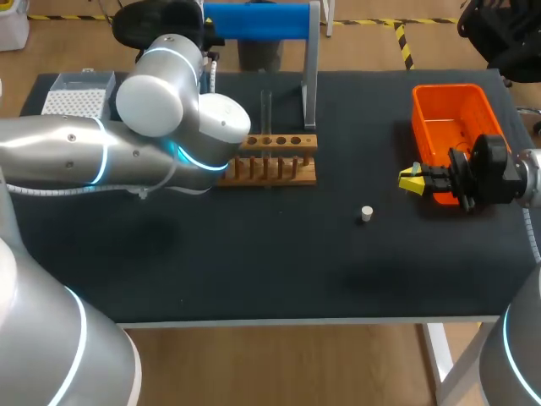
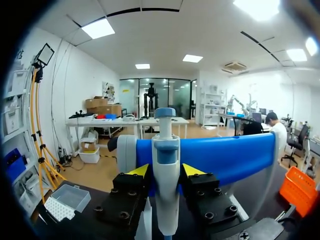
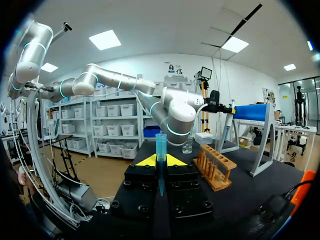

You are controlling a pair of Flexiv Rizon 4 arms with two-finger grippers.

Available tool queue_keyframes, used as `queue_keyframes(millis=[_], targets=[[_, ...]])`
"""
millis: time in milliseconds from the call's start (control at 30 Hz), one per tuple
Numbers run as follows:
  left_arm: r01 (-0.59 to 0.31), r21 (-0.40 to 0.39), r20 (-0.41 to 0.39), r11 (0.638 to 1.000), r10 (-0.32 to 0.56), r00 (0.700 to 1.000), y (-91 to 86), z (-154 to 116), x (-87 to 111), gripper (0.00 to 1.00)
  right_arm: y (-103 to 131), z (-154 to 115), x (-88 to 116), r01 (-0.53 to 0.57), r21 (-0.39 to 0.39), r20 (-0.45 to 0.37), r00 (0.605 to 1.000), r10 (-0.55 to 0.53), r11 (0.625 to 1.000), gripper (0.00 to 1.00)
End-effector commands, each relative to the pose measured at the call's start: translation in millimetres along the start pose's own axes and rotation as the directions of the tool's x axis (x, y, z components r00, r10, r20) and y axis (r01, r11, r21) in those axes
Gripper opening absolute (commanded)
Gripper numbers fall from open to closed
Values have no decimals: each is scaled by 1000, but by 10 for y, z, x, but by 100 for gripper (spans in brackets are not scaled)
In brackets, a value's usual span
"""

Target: Invert the test tube, pick up the pipette, mount the tip to pipette, aspirate from beaker and dispense into the tube, eject the tip, return the pipette, and cap with the stopper.

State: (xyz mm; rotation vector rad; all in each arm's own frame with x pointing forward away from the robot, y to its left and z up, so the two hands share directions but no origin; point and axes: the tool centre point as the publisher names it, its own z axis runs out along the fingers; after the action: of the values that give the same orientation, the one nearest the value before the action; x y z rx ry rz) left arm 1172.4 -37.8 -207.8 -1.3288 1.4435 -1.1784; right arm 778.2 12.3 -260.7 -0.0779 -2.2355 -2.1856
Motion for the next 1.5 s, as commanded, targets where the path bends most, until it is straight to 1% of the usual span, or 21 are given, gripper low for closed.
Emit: queue_keyframes(millis=[33,267,567,700,767,800,867,900,967,1000,1200,1233,1300,1500], targets=[[2,6,-1,1000,-2,1000,25,45,6,0,0,9,11,1,1,5,1000,-1,1000,0],[4,15,4,1000,-4,1000,-21,5,-10,0,0,9,11,1,1,5,1000,-1,1000,0],[-15,65,18,998,14,1000,-317,-61,-52,0,0,9,11,1,1,5,1000,-1,1000,0],[-22,75,20,997,20,1000,-395,-112,-51,0,0,9,11,1,1,5,1000,-1,1000,0],[-6,55,13,998,5,1000,-407,-147,-48,0,0,9,11,1,1,5,1000,-1,1000,0],[2,63,-2,998,-2,1000,-411,-178,-50,0,0,9,11,1,1,5,1000,-1,1000,0],[-6,37,-15,999,7,1000,-428,-225,-36,0,0,9,11,1,1,5,1000,-1,1000,0],[-8,44,-32,999,9,999,-442,-249,-32,0,0,9,11,1,1,5,1000,-1,1000,0],[-15,25,-49,1000,16,999,-462,-317,-16,0,0,9,11,1,1,5,1000,-1,1000,0],[-15,34,-70,999,17,997,-474,-354,-9,0,0,9,11,1,1,5,1000,-1,1000,0],[-43,17,-183,999,46,982,-540,-552,35,0,0,9,11,1,1,5,1000,-1,1000,0],[-51,28,-198,998,55,979,-549,-593,40,0,0,9,11,1,1,5,1000,-1,1000,0],[-55,23,-233,998,59,971,-566,-700,61,0,0,9,11,1,1,5,1000,-1,1000,0],[-55,63,-318,996,72,945,-608,-980,40,0,0,9,11,1,1,5,1000,-1,1000,0]])
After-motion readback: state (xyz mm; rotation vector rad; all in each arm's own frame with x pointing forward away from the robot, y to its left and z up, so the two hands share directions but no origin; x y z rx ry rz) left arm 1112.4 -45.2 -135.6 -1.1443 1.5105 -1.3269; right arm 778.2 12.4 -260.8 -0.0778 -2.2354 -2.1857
